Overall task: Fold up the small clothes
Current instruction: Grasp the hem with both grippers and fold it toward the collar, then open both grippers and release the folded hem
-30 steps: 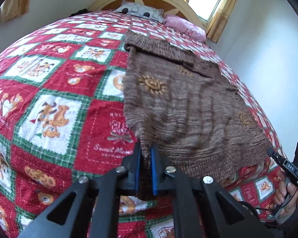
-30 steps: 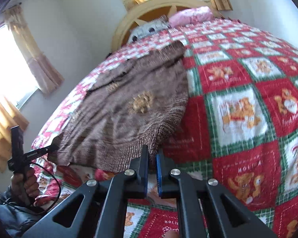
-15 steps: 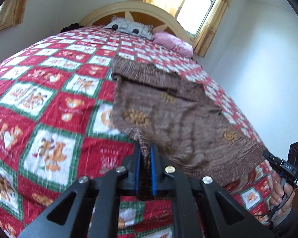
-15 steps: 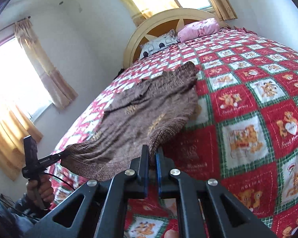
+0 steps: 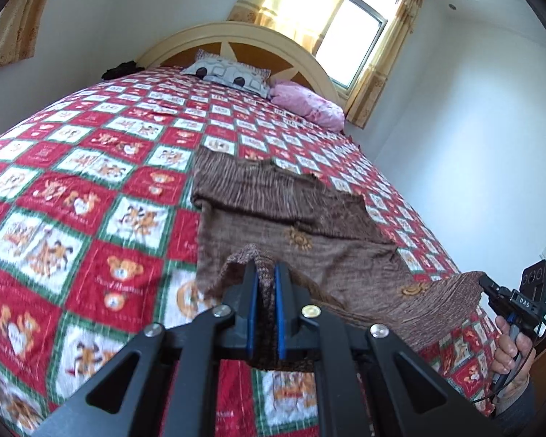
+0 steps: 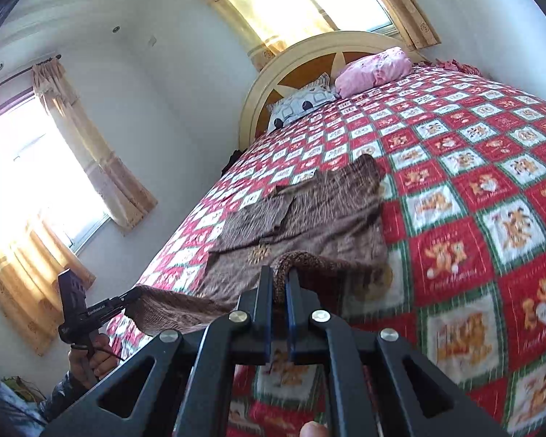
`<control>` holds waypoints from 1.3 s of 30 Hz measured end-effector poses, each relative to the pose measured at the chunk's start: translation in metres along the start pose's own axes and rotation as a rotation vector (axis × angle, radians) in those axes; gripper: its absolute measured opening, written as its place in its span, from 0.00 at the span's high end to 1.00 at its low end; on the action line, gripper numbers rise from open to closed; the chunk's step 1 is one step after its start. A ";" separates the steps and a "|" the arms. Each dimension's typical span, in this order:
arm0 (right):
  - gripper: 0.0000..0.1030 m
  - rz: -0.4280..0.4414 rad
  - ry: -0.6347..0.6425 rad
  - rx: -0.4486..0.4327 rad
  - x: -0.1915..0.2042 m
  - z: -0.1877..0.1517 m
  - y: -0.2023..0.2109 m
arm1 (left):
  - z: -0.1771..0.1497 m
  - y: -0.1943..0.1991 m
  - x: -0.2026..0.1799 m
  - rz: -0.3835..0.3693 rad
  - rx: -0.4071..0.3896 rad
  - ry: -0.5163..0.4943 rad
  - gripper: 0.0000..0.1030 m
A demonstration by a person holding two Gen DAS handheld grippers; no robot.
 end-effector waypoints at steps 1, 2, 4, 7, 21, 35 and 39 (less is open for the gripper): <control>0.95 0.001 -0.002 -0.001 0.000 0.005 -0.002 | 0.002 -0.002 0.001 -0.001 0.000 0.002 0.92; 0.95 -0.001 -0.001 -0.002 0.000 0.010 -0.004 | 0.007 -0.005 0.003 -0.001 -0.001 0.008 0.92; 0.95 -0.006 0.003 -0.004 0.000 0.020 -0.008 | 0.014 -0.010 0.008 0.000 -0.001 0.020 0.92; 0.95 -0.014 0.010 -0.011 -0.001 0.036 -0.018 | 0.025 -0.022 0.017 -0.002 0.003 0.054 0.92; 0.95 -0.041 -0.020 -0.023 -0.007 0.102 -0.093 | 0.082 -0.088 0.041 0.057 0.015 0.069 0.92; 0.95 -0.120 -0.072 0.036 -0.049 0.157 -0.195 | 0.116 -0.185 0.074 0.103 0.106 0.075 0.92; 0.95 -0.159 -0.084 0.070 -0.068 0.162 -0.226 | 0.115 -0.214 0.083 0.119 0.149 0.070 0.92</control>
Point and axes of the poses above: each gripper's, at about its wrist camera, not at the fingertips, and y roughly against the way its jaws point, x to its left, z to its top, the point moved 7 cm from there along -y, roughly the way its jaws point, and after that the axes turned 10 degrees about -y, right-handed, at the moved point
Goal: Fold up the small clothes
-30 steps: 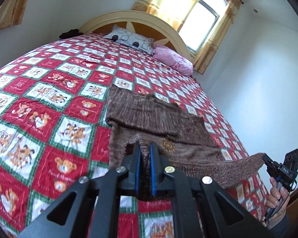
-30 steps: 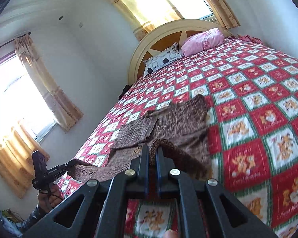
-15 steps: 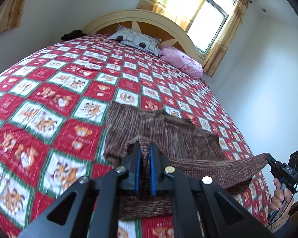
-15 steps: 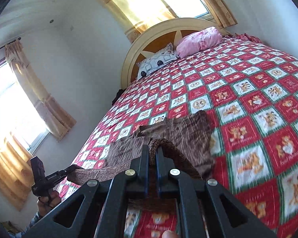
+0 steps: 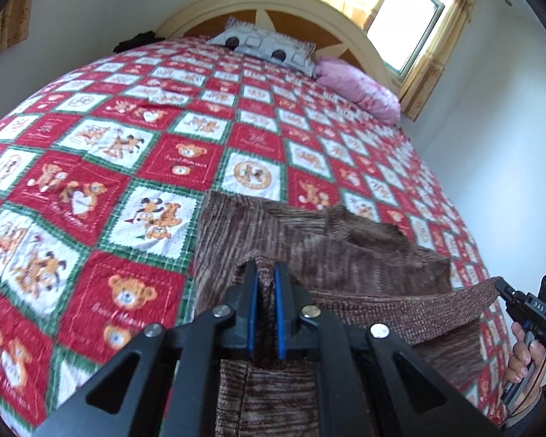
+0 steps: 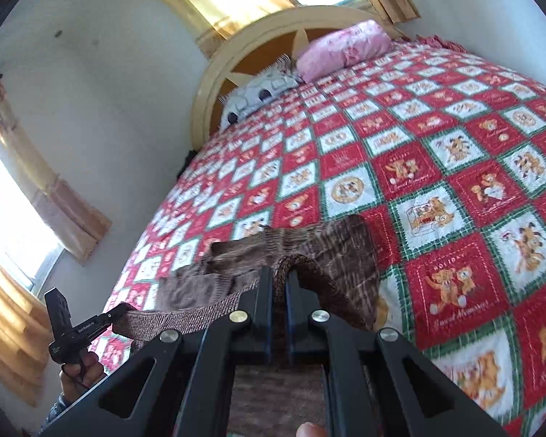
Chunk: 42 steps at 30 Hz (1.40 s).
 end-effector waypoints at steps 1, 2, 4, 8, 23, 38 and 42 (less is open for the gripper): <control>0.95 -0.010 0.002 0.007 -0.002 0.003 -0.008 | 0.001 -0.006 0.002 0.003 0.009 0.001 0.92; 0.95 -0.018 0.003 0.012 -0.004 0.006 -0.016 | 0.003 -0.012 0.003 -0.001 0.015 0.005 0.92; 0.95 -0.032 0.005 0.020 -0.007 0.013 -0.030 | 0.007 -0.019 0.006 0.000 0.021 0.008 0.92; 0.95 -0.079 -0.005 0.046 -0.019 0.025 -0.064 | 0.015 -0.034 0.009 0.009 0.031 0.004 0.92; 0.47 -0.164 0.111 0.041 -0.012 0.020 -0.077 | 0.016 0.002 0.017 0.158 -0.029 -0.110 0.48; 0.47 -0.261 0.386 0.200 0.059 -0.020 -0.165 | 0.047 -0.041 0.019 0.522 0.034 -0.354 0.36; 0.47 -0.276 0.335 0.136 0.051 -0.004 -0.154 | 0.048 -0.029 0.033 0.551 0.014 -0.294 0.30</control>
Point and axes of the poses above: each gripper's, at about its wrist camera, not at the fingertips, and y roughly against the way its jaws point, x to its left, z to its top, the point moved 7 cm from there along -y, roughly the way its jaws point, and after that the axes turned 10 degrees about -y, right-handed, at the moved point
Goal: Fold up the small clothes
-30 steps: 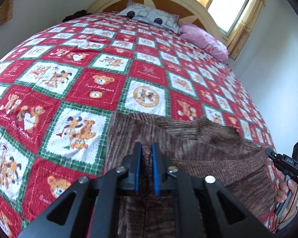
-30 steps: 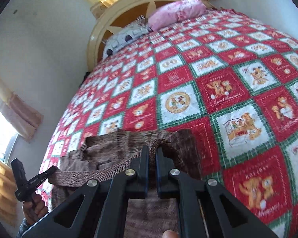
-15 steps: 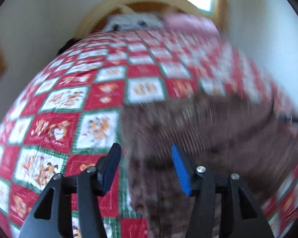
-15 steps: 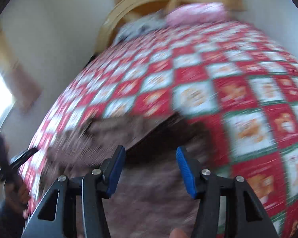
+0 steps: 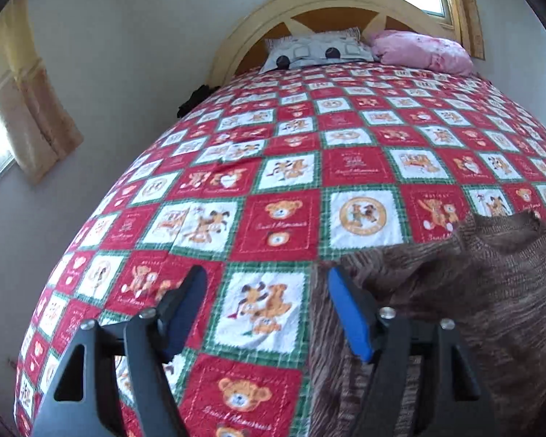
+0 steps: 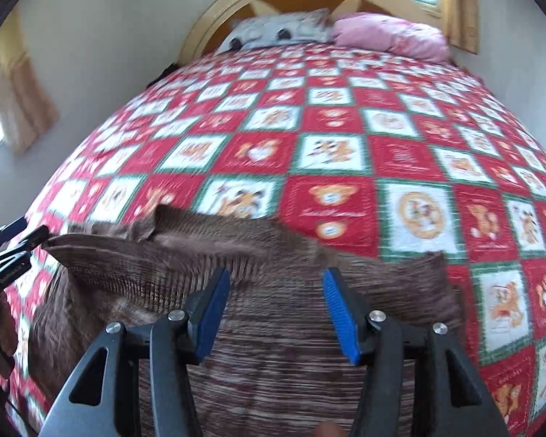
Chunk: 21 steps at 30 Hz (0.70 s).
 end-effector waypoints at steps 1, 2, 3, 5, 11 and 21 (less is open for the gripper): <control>0.47 -0.003 -0.004 0.001 -0.005 -0.003 0.003 | -0.005 0.002 -0.002 -0.016 0.001 -0.003 0.30; 0.47 -0.014 0.001 0.002 -0.011 -0.007 0.009 | -0.012 0.005 -0.005 -0.026 0.006 -0.014 0.30; 0.47 -0.030 0.013 0.005 -0.017 -0.011 0.013 | -0.016 0.007 -0.009 -0.031 0.012 -0.026 0.30; 0.47 -0.069 0.041 -0.002 -0.026 -0.019 0.022 | -0.032 0.012 -0.022 -0.054 0.033 -0.058 0.30; 0.47 -0.135 0.037 0.013 -0.072 -0.055 0.058 | -0.078 0.026 -0.044 -0.086 0.108 -0.092 0.30; 0.73 -0.055 -0.078 0.099 -0.106 -0.129 0.099 | -0.114 0.049 -0.046 -0.067 0.099 -0.101 0.27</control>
Point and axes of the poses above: each gripper's, at about its wrist camera, not at the fingertips, and y roughly against the way its jaws point, x to its left, z to its top, the point moved 7 cm from there along -y, roughly the way its jaws point, and after that the axes turned 10 degrees about -y, right-handed, at the moved point
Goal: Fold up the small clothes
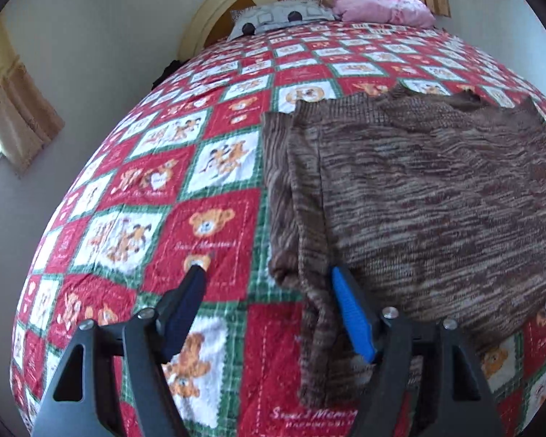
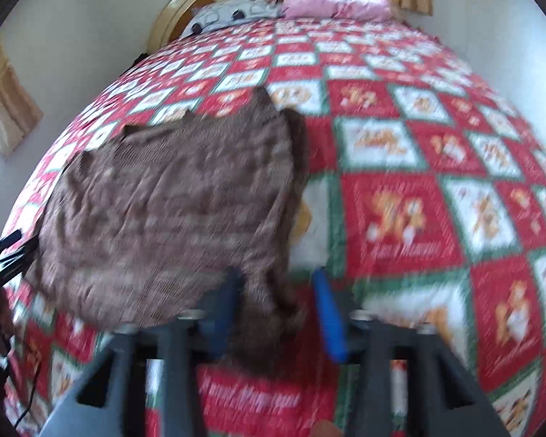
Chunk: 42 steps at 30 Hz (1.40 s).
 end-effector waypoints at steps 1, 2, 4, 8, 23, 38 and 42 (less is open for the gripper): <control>0.77 -0.003 0.005 -0.005 0.000 -0.004 0.002 | -0.002 0.001 0.000 0.009 0.001 -0.004 0.26; 0.79 -0.001 0.011 -0.008 0.002 -0.007 0.005 | -0.003 0.001 0.001 0.012 0.001 -0.006 0.26; 0.83 -0.005 0.016 -0.018 0.004 -0.014 0.009 | -0.008 0.003 0.000 0.009 0.000 -0.005 0.26; 0.88 0.017 0.011 -0.036 0.005 -0.024 0.020 | -0.017 0.004 0.003 -0.012 -0.024 0.026 0.23; 0.49 -0.092 0.072 -0.216 0.038 0.006 0.058 | -0.036 0.005 0.011 -0.044 0.003 0.113 0.16; 0.47 0.087 0.322 -0.085 0.215 -0.022 -0.017 | -0.042 0.007 0.010 -0.051 0.006 0.115 0.16; 0.47 0.026 0.371 0.020 0.217 -0.061 -0.048 | -0.046 0.009 0.010 -0.066 0.007 0.118 0.16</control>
Point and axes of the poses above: each gripper's, at about its wrist camera, not at the fingertips, and y roughly against the way its jaws point, x to its left, z to its top, the point moved 7 cm from there along -y, roughly the way its jaws point, and after that the axes turned 10 degrees about -y, right-handed, at the moved point
